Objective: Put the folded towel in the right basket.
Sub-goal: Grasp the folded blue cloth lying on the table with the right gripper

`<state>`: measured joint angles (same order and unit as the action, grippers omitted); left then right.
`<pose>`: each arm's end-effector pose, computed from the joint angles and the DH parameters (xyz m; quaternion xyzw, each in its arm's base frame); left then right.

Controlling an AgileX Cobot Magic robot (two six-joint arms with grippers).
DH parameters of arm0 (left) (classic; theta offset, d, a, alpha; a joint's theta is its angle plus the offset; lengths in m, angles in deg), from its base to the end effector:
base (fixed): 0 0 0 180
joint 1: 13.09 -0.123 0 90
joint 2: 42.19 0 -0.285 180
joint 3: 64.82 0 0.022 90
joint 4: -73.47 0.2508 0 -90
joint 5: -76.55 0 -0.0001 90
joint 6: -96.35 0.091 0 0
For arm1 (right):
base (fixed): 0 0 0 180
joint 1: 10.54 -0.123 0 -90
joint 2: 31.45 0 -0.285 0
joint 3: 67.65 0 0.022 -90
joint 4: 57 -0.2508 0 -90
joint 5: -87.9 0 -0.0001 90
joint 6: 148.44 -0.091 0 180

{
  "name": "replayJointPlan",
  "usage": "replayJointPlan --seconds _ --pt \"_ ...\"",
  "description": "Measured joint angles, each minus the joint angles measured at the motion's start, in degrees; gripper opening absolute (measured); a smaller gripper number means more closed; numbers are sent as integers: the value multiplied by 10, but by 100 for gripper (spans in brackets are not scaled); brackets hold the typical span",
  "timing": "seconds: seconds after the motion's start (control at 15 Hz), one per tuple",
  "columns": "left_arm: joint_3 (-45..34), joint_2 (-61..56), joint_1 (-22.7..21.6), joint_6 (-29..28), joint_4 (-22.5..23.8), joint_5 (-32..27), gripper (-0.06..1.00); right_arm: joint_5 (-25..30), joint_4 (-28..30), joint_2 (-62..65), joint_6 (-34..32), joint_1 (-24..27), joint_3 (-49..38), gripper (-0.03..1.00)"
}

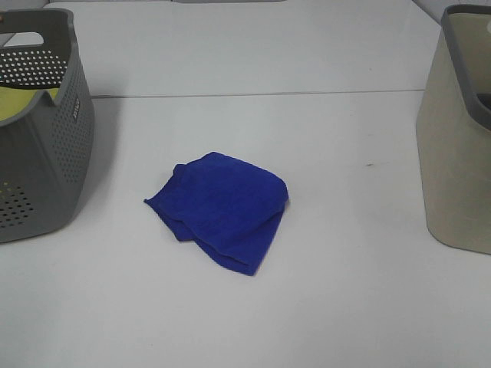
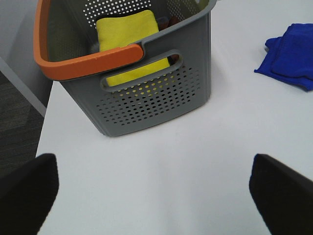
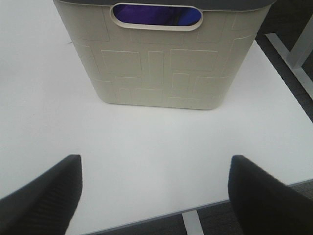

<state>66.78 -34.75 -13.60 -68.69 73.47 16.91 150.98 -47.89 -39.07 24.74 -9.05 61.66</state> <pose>-0.0053 0.0000 0.2797 0.1064 0.8389 0.0718 0.5289 -0.0039 -0.0128 0.2647 0.0663 0.8667 -0.0566 0.4911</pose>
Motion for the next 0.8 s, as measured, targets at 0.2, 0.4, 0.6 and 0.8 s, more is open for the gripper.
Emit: replayJointPlan --seconds 0.2,0.4,0.6,0.8 --pt "0 0 0 0 0 0 99 0 0 0 0 0 0 79" --pt "0 0 0 0 0 0 99 0 0 0 0 0 0 79" --pt "0 0 0 0 0 0 99 0 -1 0 0 0 0 79" --pt "0 0 0 0 0 0 99 1 -4 0 0 0 0 80"
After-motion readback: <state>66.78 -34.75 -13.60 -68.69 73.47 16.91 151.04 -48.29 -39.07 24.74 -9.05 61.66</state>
